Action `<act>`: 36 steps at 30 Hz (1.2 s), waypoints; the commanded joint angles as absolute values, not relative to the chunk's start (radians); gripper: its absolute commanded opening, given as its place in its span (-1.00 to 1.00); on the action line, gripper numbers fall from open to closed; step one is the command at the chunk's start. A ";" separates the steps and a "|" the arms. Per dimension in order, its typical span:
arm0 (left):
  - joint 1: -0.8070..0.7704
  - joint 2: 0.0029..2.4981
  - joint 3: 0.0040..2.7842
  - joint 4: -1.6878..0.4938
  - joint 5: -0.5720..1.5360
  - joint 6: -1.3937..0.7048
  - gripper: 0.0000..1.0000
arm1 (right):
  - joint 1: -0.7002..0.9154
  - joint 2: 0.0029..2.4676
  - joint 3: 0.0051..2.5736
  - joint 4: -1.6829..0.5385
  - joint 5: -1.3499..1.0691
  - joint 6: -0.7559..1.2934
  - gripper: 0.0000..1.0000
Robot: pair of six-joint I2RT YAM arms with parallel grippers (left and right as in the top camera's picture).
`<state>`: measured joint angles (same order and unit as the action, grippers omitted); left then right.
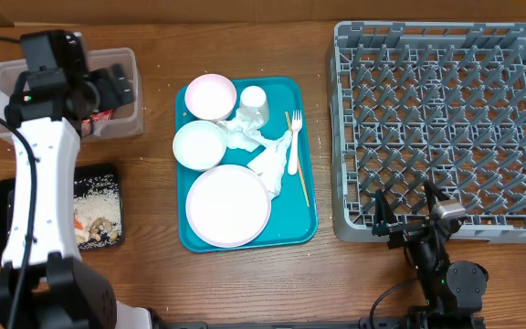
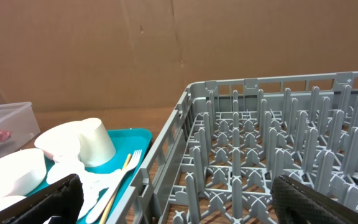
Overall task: Sort waste into correct bins and load items into the dishwasher rack
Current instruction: 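Carry the red wrapper left and drop it into the clear bin, then reach the left gripper to the teal tray and grasp the tissue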
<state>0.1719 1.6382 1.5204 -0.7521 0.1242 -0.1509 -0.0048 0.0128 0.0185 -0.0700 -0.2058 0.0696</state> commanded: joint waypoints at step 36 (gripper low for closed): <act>-0.455 2.035 1.540 -0.620 -0.154 -0.300 0.41 | 0.000 0.003 0.008 -0.065 -0.203 0.063 1.00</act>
